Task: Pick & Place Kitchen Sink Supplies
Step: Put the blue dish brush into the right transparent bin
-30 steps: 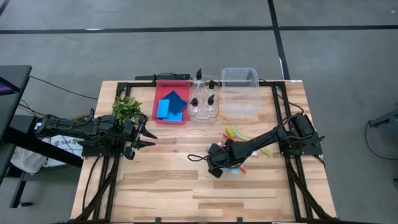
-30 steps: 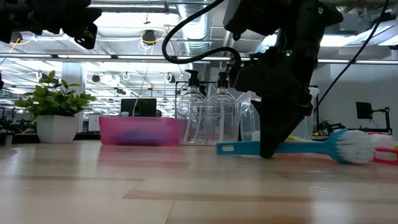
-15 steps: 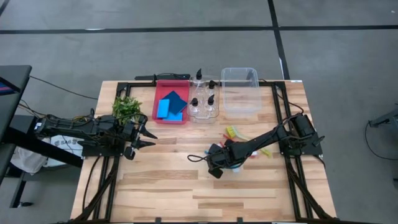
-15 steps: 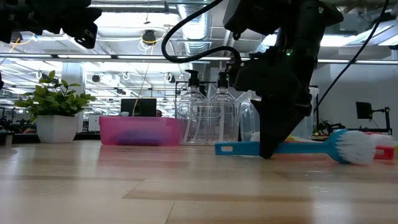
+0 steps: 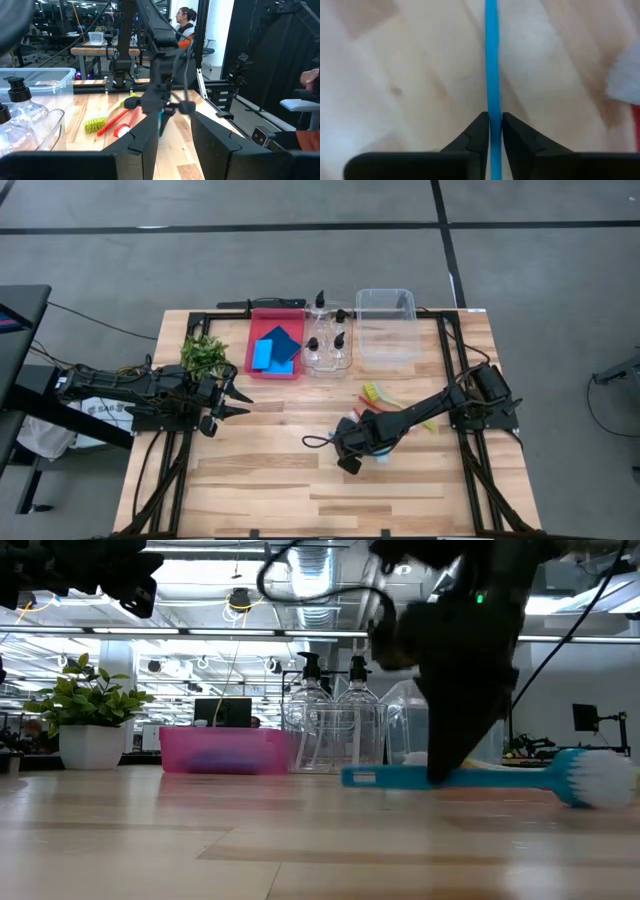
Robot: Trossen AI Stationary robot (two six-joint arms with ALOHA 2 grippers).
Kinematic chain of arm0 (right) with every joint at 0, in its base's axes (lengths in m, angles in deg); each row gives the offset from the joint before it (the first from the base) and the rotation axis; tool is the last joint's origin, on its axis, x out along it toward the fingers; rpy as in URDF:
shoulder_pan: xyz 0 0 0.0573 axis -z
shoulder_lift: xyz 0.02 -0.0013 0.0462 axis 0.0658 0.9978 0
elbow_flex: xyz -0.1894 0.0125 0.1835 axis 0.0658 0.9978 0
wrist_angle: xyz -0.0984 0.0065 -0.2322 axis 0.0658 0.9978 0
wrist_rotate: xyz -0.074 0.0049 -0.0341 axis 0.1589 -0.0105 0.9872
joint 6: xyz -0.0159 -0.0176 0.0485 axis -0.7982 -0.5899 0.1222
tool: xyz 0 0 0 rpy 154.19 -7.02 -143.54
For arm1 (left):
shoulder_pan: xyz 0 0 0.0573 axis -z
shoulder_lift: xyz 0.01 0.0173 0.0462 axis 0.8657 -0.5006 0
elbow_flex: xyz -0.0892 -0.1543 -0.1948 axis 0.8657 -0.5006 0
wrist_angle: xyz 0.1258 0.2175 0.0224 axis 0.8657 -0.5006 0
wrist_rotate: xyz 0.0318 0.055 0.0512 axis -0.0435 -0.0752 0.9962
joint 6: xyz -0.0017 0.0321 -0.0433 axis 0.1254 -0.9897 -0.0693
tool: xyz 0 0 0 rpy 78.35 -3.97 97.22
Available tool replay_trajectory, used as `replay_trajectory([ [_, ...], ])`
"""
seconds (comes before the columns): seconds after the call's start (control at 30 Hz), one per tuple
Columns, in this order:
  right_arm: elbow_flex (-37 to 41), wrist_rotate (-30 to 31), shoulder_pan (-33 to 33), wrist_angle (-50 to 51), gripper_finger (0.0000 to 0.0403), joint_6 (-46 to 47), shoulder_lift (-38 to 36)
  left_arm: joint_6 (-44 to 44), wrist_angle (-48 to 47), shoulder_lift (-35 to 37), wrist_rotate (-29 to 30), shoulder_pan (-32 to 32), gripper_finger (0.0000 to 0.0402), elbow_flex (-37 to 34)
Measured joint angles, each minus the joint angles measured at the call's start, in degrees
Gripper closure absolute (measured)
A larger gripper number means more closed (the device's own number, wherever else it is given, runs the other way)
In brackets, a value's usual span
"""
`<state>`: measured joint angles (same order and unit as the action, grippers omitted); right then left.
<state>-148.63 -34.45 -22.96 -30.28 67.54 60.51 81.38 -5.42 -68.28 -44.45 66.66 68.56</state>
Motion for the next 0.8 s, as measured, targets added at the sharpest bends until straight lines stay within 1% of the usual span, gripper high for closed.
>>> replay_trajectory([
  [0.17, -1.75, 0.22, -1.35, 0.88, 0.0388, -1.3, -2.63, 0.0, 0.0, -0.02, -0.02, 0.01, 0.0284, 0.0],
  [0.23, -2.39, 0.44, -1.81, 0.83, 0.0394, -1.92, -4.16, 0.01, 0.0, -0.02, 0.0, 0.0, 0.0284, 0.0],
  [0.3, -3.01, 0.87, -2.15, 0.86, 0.039, -2.23, -5.84, 0.0, 0.0, 0.0, 0.0, 0.0, 0.0284, 0.0],
  [0.43, -3.9, 2.72, -2.64, 0.98, 0.0367, -3.29, -9.79, 0.0, 0.0, -0.02, 0.0, 0.0, 0.0284, 0.0],
  [0.5, -4.23, 3.74, -2.64, 0.8, 0.0363, -4.32, -12.1, 0.0, 0.0, -0.01, -0.02, 0.01, 0.0284, 0.02],
  [0.57, -4.24, 5.02, -2.49, 0.96, 0.0368, -5.45, -14.64, 0.0, 0.0, -0.01, -0.01, 0.01, 0.0284, 0.0],
  [0.7, -4.24, 9.31, -1.79, 1.11, 0.0397, -7.74, -19.75, 0.0, 0.0, 0.0, 0.0, 0.02, 0.0284, 0.02],
  [0.8, -4.24, 11.29, -1.01, 1.67, 0.0398, -8.71, -23.26, 0.01, 0.0, 0.0, 0.0, 0.01, 0.0284, 0.0],
])
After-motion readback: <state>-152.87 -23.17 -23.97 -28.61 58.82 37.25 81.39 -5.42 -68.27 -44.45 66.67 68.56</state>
